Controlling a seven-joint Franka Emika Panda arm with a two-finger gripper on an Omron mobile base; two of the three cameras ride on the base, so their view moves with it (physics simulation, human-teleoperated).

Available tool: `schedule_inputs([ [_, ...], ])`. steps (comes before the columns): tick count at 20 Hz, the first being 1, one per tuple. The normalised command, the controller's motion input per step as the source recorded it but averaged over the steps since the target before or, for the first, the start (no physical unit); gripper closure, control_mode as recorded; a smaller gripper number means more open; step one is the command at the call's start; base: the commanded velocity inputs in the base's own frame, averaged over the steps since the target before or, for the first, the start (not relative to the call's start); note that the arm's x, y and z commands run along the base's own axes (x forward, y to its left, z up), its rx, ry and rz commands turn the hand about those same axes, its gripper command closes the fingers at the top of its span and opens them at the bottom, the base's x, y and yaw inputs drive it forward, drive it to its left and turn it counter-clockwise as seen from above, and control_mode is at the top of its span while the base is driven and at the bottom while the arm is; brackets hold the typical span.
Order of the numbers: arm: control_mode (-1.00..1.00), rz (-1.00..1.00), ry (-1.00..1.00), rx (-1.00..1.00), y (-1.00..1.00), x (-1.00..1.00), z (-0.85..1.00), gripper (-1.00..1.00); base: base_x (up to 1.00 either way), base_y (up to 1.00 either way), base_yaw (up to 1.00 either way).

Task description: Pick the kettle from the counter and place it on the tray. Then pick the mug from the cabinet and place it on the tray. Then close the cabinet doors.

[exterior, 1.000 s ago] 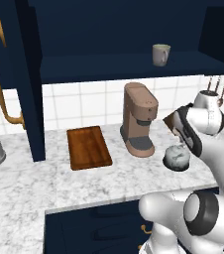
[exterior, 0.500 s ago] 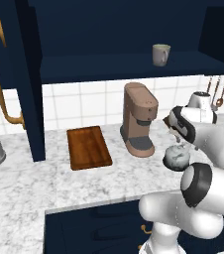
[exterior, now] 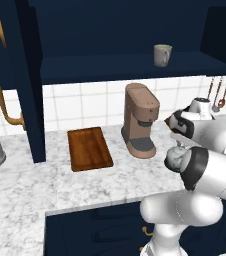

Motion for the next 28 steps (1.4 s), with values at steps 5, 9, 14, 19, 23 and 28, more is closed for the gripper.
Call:
schedule_inputs([
  [5, -1.0, 0.0, 0.0, 0.01, 0.0, 0.03, -0.28, -1.0, 0.0, 0.0, 0.0],
  [9, -1.0, 0.0, 0.0, 0.0, 0.07, -0.01, -0.27, 1.0, 0.0, 0.0, 0.0],
  [14, -1.0, 0.0, -0.07, 0.0, 0.01, -0.05, -0.19, 1.0, 0.0, 0.0, 0.0],
  [19, -1.0, 0.01, -0.07, 0.0, 0.08, -0.28, 0.12, 1.0, 0.0, 0.0, 0.0],
  [23, -1.0, 0.0, -0.01, 0.03, 0.04, -0.45, 0.38, 1.0, 0.0, 0.0, 0.0],
  [28, -1.0, 0.0, 0.0, 0.0, 0.36, -0.42, 0.59, 1.0, 0.0, 0.0, 0.0],
])
